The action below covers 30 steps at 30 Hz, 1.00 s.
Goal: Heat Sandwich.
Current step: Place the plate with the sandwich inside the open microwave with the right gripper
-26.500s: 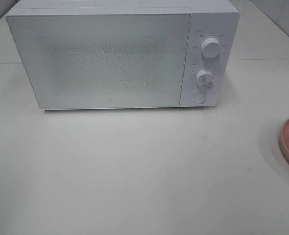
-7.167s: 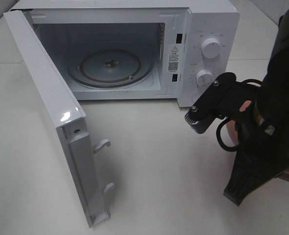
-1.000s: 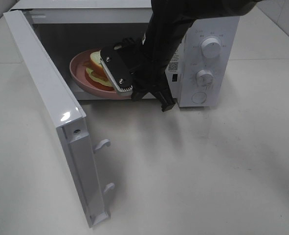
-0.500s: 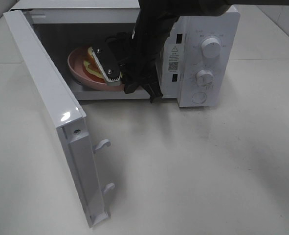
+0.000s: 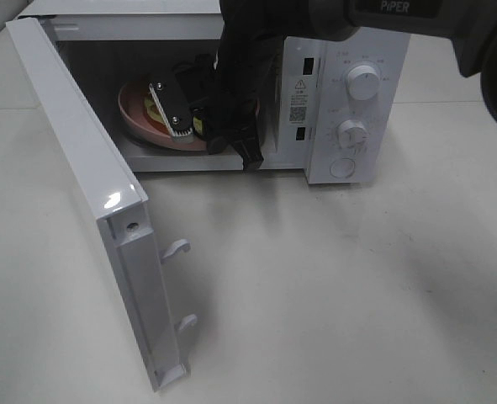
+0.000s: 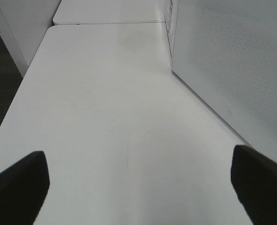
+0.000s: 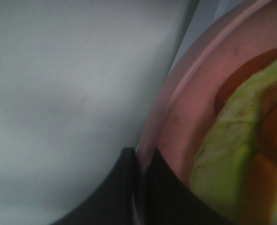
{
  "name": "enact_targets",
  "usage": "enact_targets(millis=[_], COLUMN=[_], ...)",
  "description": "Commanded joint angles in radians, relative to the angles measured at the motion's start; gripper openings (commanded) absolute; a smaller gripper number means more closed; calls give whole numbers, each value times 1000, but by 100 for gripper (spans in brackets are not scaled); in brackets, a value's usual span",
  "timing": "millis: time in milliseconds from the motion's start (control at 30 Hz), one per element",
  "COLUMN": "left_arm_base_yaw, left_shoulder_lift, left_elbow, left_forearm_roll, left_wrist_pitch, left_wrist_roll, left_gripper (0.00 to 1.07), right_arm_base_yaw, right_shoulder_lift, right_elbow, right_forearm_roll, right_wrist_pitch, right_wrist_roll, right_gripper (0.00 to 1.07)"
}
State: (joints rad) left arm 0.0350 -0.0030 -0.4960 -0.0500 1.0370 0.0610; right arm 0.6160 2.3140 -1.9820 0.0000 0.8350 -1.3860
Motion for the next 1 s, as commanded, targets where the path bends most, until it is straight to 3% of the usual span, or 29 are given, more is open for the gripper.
enact_targets(millis=[33, 400, 633, 800, 867, 933, 967, 1000], left_arm_base_yaw=[2, 2, 2, 2, 2, 2, 2, 2], left_shoulder_lift=[-27, -27, -27, -27, -27, -27, -27, -27], left_elbow=[3, 3, 3, 3, 3, 3, 3, 3], left_forearm_roll=[-7, -7, -7, -7, -7, -7, -7, -7], left_wrist_pitch=[-8, -8, -8, -8, -8, -8, -8, -8], left_wrist_roll=[2, 2, 2, 2, 2, 2, 2, 2], left_gripper=[100, 100, 100, 100, 100, 100, 100, 100], right_arm_base_yaw=[3, -10, -10, -10, -10, -10, -10, -10], right_shoulder_lift=[16, 100, 109, 109, 109, 109, 109, 108], right_elbow=[-34, -126, -126, -126, -126, -126, -126, -126], right_forearm_roll=[0, 0, -19, -18, -18, -18, -18, -18], right_wrist_pitch=[-14, -24, -39, -47, -46, -45, -45, -42], right_wrist_roll=[14, 111, 123, 140, 152, 167, 201, 223], right_gripper=[0, 2, 6, 22, 40, 45, 59, 65])
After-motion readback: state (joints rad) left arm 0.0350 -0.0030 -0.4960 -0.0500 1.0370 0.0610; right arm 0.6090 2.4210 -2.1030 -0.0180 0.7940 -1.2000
